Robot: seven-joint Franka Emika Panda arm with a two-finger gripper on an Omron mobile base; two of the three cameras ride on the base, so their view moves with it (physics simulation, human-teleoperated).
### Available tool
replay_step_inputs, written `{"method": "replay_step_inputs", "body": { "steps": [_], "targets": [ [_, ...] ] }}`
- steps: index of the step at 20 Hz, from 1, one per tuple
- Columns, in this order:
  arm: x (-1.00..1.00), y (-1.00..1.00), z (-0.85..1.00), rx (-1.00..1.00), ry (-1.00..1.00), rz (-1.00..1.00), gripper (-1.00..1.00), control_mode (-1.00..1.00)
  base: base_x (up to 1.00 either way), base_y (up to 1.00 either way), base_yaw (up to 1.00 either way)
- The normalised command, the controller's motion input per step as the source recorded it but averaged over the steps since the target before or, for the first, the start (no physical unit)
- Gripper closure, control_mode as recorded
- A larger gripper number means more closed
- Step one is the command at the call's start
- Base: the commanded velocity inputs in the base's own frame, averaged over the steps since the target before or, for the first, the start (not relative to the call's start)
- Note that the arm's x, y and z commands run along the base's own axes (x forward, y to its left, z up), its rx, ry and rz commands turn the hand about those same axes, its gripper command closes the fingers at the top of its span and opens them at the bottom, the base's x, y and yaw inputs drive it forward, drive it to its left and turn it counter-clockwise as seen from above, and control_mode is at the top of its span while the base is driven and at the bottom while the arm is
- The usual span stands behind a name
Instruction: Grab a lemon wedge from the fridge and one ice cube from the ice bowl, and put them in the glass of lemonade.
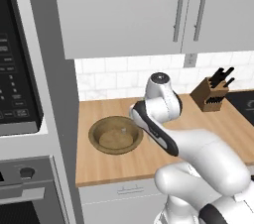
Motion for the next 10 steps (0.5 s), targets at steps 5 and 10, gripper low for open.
{"method": "replay_step_inputs", "body": {
  "steps": [5, 10],
  "targets": [
    [0.04, -0.09, 0.47, -0.01, 0.07, -0.01, 1.00, -1.00, 0.00, 0.00, 0.00],
    [0.00, -0.21, 0.23, 0.00, 0.07, 0.00, 1.00, -1.00, 0.00, 0.00, 0.00]
  ]
}}
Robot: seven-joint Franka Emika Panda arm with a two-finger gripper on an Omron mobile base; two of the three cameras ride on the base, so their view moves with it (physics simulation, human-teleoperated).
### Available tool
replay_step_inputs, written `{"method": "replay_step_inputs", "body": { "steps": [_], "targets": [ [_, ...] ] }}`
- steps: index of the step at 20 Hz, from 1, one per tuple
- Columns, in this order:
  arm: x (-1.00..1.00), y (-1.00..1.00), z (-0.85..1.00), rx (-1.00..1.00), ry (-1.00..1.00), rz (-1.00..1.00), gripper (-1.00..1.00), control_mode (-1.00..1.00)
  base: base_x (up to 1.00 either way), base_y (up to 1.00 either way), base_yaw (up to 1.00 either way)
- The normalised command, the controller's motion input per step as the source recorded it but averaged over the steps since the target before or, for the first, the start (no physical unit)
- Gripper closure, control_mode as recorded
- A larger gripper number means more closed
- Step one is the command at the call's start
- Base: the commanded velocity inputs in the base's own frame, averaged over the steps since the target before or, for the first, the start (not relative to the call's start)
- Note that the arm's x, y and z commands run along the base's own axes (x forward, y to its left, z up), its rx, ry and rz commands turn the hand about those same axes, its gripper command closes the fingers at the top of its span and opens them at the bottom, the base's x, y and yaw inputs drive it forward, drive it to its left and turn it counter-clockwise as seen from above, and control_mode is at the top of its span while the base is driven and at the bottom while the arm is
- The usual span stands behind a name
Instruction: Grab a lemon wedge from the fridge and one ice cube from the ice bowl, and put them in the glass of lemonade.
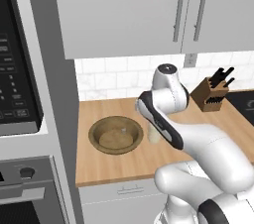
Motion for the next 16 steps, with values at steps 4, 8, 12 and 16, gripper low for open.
{"method": "replay_step_inputs", "body": {
  "steps": [4, 8, 12, 16],
  "targets": [
    [0.08, -0.21, 0.00, 0.00, 0.00, 0.00, 1.00, -1.00, 0.00, 0.00, 0.00],
    [0.04, -0.01, -0.04, 0.00, 0.00, 0.00, 1.00, -1.00, 0.00, 0.00, 0.00],
    [-0.01, 0.00, -0.28, 0.00, -0.02, 0.00, 1.00, -1.00, 0.00, 0.00, 0.00],
    [0.00, 0.00, -0.04, 0.00, 0.00, 0.00, 1.00, -1.00, 0.00, 0.00, 0.00]
  ]
}}
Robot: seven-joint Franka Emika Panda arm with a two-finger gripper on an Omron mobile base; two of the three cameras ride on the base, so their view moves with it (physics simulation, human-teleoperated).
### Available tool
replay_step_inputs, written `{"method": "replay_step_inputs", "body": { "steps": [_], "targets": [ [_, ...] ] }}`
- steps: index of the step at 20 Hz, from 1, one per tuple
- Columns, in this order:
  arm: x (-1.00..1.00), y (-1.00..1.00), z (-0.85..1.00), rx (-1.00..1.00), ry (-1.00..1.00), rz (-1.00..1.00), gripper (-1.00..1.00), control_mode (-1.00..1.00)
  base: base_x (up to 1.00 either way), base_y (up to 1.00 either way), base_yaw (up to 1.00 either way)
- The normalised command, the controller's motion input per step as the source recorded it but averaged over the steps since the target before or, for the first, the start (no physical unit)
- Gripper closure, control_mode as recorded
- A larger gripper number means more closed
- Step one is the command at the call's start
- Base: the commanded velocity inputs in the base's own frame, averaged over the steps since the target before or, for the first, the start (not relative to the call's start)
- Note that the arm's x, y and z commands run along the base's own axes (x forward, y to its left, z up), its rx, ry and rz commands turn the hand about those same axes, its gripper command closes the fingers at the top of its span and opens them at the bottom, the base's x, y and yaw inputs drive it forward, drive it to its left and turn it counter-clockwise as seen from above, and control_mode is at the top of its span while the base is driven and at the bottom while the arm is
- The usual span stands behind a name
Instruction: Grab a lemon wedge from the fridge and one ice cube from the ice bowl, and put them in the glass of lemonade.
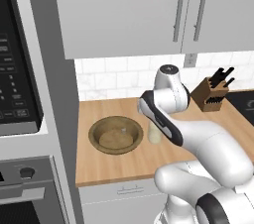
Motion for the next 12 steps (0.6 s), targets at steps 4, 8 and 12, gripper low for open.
{"method": "replay_step_inputs", "body": {
  "steps": [4, 8, 12],
  "targets": [
    [0.00, 0.00, 0.00, 0.00, 0.00, 0.00, 1.00, -1.00, 0.00, 0.00, 0.00],
    [0.01, 0.00, 0.00, 0.00, 0.00, 0.00, 1.00, -1.00, 0.00, 0.00, 0.00],
    [0.05, 0.03, 0.00, 0.00, 0.00, 0.00, 1.00, -1.00, 0.00, 0.00, 0.00]
  ]
}}
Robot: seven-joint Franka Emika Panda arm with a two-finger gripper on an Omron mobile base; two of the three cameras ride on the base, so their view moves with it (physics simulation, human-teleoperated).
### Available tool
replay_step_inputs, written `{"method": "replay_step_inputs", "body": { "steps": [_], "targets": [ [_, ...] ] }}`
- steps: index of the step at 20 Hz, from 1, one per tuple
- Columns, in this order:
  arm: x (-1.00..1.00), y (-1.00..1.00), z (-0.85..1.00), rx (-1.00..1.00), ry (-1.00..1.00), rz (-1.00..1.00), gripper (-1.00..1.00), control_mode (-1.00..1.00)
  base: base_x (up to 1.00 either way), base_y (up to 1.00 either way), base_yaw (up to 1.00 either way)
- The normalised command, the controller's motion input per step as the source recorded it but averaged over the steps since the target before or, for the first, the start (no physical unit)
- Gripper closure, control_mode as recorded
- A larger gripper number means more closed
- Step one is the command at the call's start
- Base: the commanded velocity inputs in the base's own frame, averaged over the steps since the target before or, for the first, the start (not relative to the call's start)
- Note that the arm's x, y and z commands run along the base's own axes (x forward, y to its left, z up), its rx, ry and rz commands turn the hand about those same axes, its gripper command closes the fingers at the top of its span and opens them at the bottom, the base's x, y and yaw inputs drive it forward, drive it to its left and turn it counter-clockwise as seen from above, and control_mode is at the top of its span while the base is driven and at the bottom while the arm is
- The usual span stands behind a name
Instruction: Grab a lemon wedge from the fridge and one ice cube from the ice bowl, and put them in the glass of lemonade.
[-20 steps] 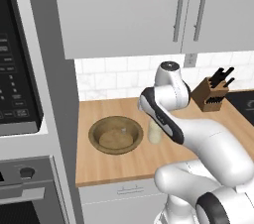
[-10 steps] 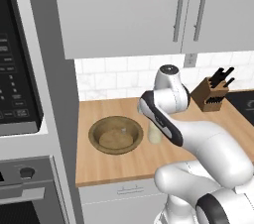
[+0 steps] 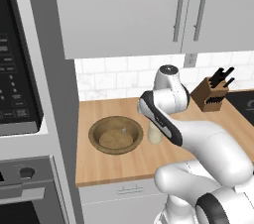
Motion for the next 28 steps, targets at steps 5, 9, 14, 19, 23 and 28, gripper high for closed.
{"method": "replay_step_inputs", "body": {
  "steps": [5, 9, 14, 19, 23, 28],
  "targets": [
    [0.02, 0.05, 0.05, -0.02, 0.13, 0.00, 1.00, -1.00, 0.00, 0.00, 0.00],
    [-0.01, 0.00, 0.01, -0.05, 0.20, 0.00, 1.00, -1.00, 0.00, 0.00, 0.00],
    [0.00, 0.00, 0.07, 0.00, 0.00, 0.00, 1.00, -1.00, 0.00, 0.00, 0.00],
    [0.03, 0.00, 0.07, 0.00, 0.00, 0.00, 1.00, -1.00, 0.00, 0.00, 0.00],
    [0.25, 0.01, 0.00, 0.00, 0.01, 0.00, 1.00, -1.00, 0.00, 0.00, 0.00],
    [0.09, 0.02, -0.09, 0.00, 0.03, 0.00, 1.00, -1.00, 0.00, 0.00, 0.00]
  ]
}}
